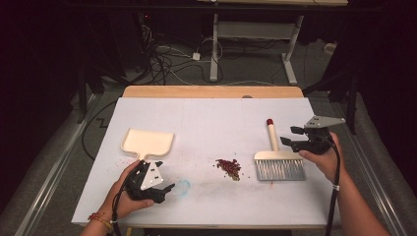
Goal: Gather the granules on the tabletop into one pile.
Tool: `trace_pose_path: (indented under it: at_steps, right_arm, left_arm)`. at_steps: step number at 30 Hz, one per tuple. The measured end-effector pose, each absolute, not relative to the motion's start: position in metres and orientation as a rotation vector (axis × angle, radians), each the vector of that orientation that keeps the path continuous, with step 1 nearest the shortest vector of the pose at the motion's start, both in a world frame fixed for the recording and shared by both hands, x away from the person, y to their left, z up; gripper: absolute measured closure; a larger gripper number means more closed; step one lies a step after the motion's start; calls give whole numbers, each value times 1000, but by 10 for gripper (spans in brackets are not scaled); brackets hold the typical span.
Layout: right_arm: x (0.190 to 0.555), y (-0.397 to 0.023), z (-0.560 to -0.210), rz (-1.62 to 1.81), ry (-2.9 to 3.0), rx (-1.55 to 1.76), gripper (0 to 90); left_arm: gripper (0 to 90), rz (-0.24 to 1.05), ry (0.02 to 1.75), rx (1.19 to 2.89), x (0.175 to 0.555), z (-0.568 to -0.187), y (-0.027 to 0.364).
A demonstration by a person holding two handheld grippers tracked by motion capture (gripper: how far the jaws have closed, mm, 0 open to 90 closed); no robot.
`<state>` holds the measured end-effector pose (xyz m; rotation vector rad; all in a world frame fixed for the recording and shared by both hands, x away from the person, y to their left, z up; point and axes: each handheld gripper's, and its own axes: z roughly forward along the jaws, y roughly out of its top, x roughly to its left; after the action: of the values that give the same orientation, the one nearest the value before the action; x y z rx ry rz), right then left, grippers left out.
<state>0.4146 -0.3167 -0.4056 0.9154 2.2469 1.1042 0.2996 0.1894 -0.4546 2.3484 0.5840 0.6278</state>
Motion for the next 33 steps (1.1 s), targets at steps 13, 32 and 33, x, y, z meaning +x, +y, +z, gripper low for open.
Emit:
trace_pose_path:
  at_steps: [13, 32, 33]
  right_arm:
    - [327, -298, -408, 1266, 1972, 820, 241]
    - [303, -280, -422, 1184, 1971, 781, 183]
    - [303, -280, -423, 1186, 1979, 782, 182]
  left_arm:
    - [172, 736, 654, 2256, 294, -449, 201]
    - [169, 749, 696, 2222, 294, -448, 208]
    - [169, 751, 698, 2225, 294, -448, 208]
